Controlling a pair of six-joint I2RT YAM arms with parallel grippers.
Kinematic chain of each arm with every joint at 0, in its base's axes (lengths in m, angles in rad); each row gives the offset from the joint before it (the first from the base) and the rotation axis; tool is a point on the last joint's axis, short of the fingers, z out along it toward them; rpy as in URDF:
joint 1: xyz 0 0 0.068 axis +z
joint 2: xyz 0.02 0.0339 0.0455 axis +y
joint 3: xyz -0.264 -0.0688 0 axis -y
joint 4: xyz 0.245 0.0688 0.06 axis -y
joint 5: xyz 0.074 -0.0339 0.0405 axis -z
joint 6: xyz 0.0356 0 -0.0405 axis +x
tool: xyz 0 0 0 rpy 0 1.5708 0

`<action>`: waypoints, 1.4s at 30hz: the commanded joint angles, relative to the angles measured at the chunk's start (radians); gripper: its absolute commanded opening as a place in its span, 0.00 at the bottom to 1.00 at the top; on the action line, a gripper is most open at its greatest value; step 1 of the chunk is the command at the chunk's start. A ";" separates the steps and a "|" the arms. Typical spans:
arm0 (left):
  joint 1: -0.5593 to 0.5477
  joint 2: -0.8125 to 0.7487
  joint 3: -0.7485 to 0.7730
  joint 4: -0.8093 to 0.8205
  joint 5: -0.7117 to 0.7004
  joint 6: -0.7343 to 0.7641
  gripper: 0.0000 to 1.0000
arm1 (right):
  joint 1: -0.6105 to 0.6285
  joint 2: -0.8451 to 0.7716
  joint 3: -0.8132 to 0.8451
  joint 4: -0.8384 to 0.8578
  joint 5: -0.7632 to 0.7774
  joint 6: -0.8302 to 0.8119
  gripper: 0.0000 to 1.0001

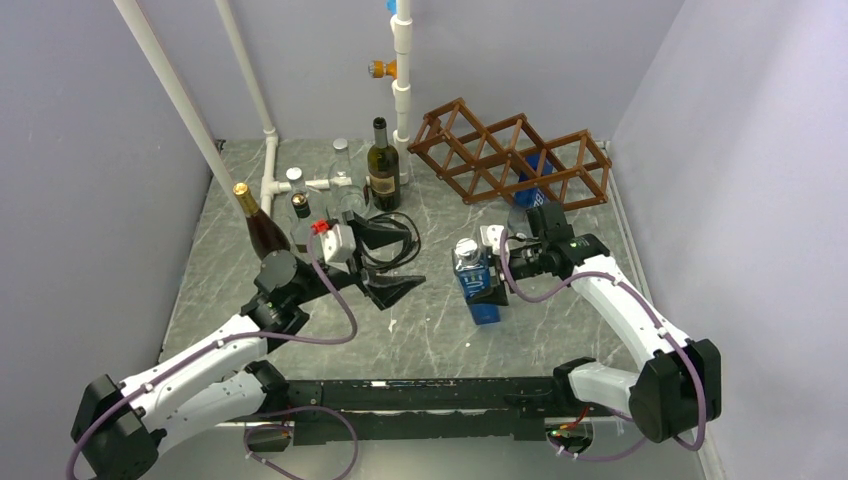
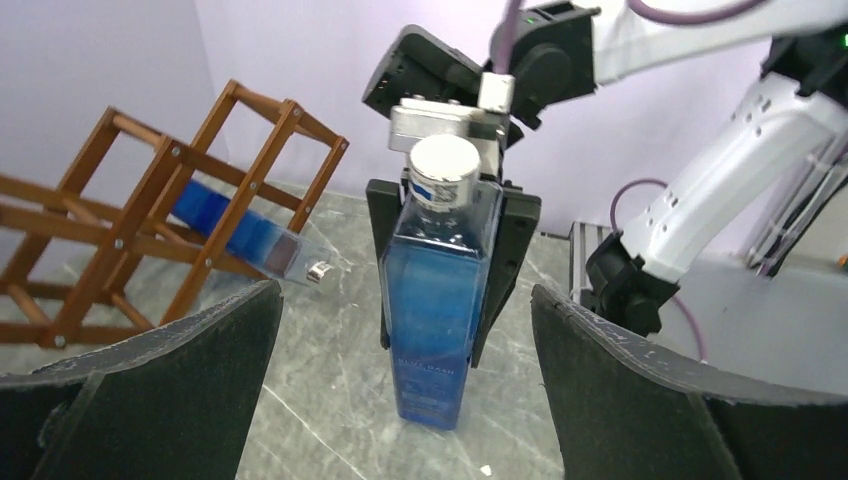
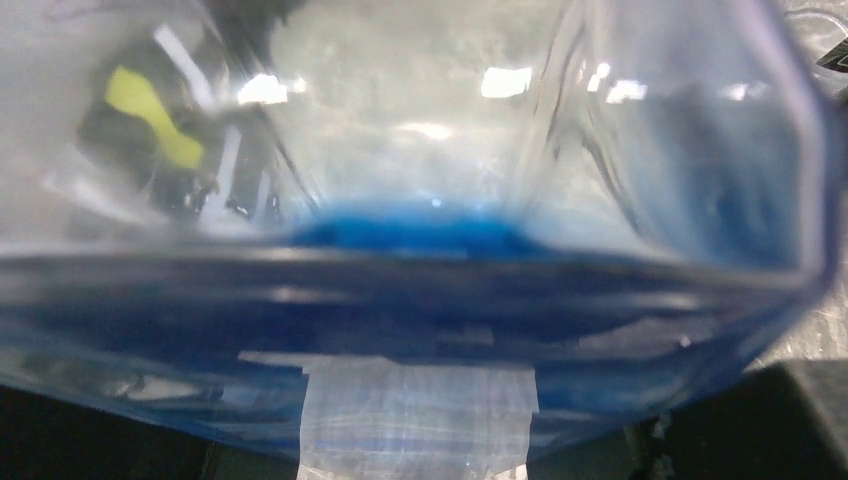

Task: Take the wine bottle off the wine rack
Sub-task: Pick up the wine bottle from the wine rack.

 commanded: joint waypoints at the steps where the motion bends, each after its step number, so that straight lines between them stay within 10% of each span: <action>1: -0.040 0.038 0.032 0.065 0.076 0.168 1.00 | -0.025 -0.048 0.047 0.023 -0.187 -0.036 0.00; 42: -0.194 0.632 0.160 0.668 0.116 0.005 1.00 | -0.043 -0.050 0.031 -0.038 -0.221 -0.127 0.00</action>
